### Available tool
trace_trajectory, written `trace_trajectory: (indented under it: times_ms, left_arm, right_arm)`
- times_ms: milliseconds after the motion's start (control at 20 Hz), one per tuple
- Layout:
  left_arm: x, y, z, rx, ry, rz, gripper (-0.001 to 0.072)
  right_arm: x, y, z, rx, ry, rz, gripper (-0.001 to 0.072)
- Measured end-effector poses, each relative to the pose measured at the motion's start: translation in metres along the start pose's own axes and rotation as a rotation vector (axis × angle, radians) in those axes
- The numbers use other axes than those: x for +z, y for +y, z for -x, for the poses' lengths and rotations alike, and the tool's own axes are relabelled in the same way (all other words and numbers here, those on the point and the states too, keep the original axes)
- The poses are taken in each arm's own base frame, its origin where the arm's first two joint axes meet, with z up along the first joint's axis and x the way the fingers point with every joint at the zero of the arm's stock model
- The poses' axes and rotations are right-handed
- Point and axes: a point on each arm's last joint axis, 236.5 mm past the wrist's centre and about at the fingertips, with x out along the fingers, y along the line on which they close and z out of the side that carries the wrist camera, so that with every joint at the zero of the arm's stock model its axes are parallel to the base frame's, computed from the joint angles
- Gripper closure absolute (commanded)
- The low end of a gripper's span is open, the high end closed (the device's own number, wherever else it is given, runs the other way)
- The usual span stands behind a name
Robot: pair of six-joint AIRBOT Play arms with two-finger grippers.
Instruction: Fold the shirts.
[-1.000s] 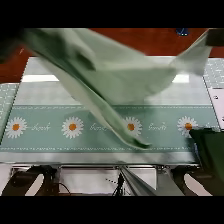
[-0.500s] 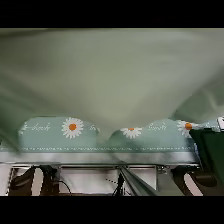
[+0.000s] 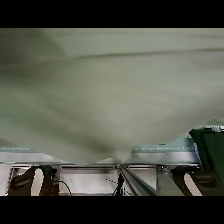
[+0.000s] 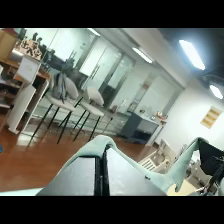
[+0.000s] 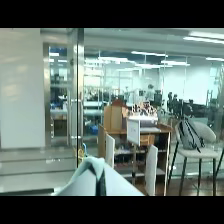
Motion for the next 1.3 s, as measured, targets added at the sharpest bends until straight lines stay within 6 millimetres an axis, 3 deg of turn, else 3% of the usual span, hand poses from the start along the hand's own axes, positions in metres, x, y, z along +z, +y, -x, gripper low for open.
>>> trace_trajectory:
  times_ms: [100, 300, 450, 600, 800, 950, 1150, 1300]
  left_arm:
    - [0.012, -0.002, 0.0, -0.012, -0.049, -0.01, 0.0682]
    - [0.023, 0.014, -0.007, 0.009, -0.067, -0.066, 0.0682]
    - [0.012, 0.053, -0.016, 0.101, 0.014, -0.101, 0.0681]
    - [-0.01, 0.105, -0.022, 0.205, 0.141, -0.082, 0.0681]
    - [-0.047, 0.187, -0.02, 0.342, 0.285, -0.006, 0.0681]
    - [-0.09, 0.262, -0.006, 0.48, 0.402, 0.095, 0.0681]
    - [-0.16, 0.346, 0.022, 0.623, 0.546, 0.256, 0.068]
    - [-0.194, 0.393, 0.036, 0.696, 0.588, 0.343, 0.068]
  right_arm:
    - [0.016, 0.001, -0.006, 0.001, -0.034, -0.005, 0.0684]
    - [0.018, 0.012, -0.036, 0.017, -0.028, -0.004, 0.0684]
    - [-0.001, 0.024, -0.069, 0.032, 0.022, 0.026, 0.0684]
    - [-0.043, 0.041, -0.108, 0.058, 0.118, 0.047, 0.0684]
    - [-0.136, 0.075, -0.163, 0.123, 0.318, 0.061, 0.0684]
    - [-0.232, 0.102, -0.194, 0.177, 0.522, 0.071, 0.0684]
    - [-0.365, 0.128, -0.205, 0.229, 0.811, 0.077, 0.0683]
    - [-0.44, 0.144, -0.197, 0.262, 0.979, 0.049, 0.0683]
